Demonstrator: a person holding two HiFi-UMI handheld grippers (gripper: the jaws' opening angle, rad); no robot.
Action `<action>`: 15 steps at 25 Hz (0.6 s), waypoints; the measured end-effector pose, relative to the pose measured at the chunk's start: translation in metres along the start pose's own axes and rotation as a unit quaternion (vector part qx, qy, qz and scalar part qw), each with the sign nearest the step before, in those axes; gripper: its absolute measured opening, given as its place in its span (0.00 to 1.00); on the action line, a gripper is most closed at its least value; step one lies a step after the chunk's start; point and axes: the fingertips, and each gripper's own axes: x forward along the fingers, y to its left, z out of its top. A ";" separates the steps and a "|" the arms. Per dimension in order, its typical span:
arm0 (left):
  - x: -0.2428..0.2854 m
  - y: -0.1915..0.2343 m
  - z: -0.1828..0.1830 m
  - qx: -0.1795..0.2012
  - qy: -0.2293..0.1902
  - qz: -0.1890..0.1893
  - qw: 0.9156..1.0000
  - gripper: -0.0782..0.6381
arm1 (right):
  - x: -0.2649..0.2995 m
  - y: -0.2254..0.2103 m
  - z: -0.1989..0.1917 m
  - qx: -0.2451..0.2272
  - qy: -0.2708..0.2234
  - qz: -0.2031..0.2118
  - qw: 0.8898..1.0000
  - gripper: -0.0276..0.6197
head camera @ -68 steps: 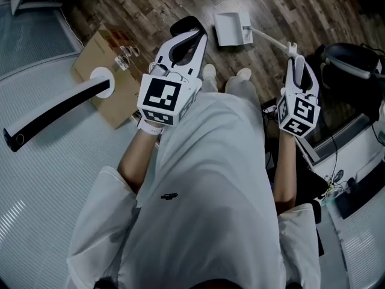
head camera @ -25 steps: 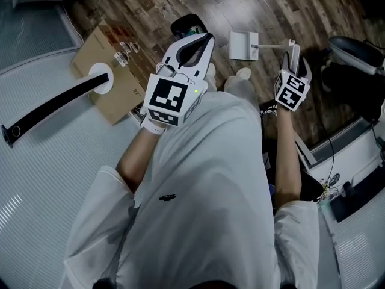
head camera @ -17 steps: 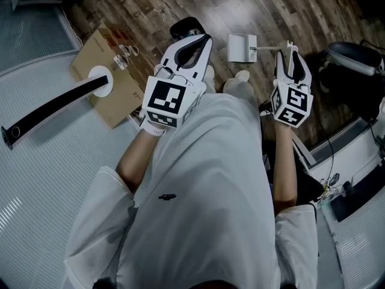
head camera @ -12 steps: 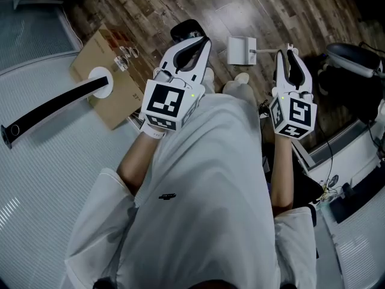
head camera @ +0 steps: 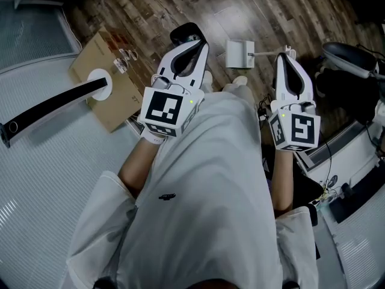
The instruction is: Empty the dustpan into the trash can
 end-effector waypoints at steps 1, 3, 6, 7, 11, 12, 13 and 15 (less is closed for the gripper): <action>-0.001 0.001 -0.001 -0.001 0.000 0.000 1.000 0.12 | -0.001 0.001 -0.001 0.000 0.000 0.001 1.000 0.06; -0.003 0.003 -0.001 -0.002 -0.002 0.000 1.000 0.12 | -0.001 0.003 -0.001 0.000 -0.001 0.001 1.000 0.06; -0.004 0.006 -0.001 -0.003 -0.002 0.000 1.000 0.12 | -0.001 0.004 0.000 0.002 0.001 -0.001 1.000 0.06; -0.003 0.008 -0.001 -0.002 -0.001 0.000 1.000 0.12 | -0.001 0.003 0.000 0.004 0.000 -0.005 1.000 0.06; 0.001 0.008 -0.001 0.007 0.004 -0.007 1.000 0.12 | -0.004 -0.008 0.007 0.014 -0.018 -0.035 0.999 0.06; 0.002 0.009 -0.001 0.007 0.006 -0.007 1.000 0.12 | -0.005 -0.007 0.007 0.018 -0.019 -0.033 0.999 0.06; 0.001 0.010 -0.001 0.008 0.006 -0.007 1.000 0.12 | -0.004 -0.006 0.007 0.022 -0.018 -0.029 0.999 0.06; 0.001 0.012 0.001 0.009 0.005 -0.005 1.000 0.12 | -0.003 -0.003 0.004 0.023 -0.015 -0.022 0.999 0.06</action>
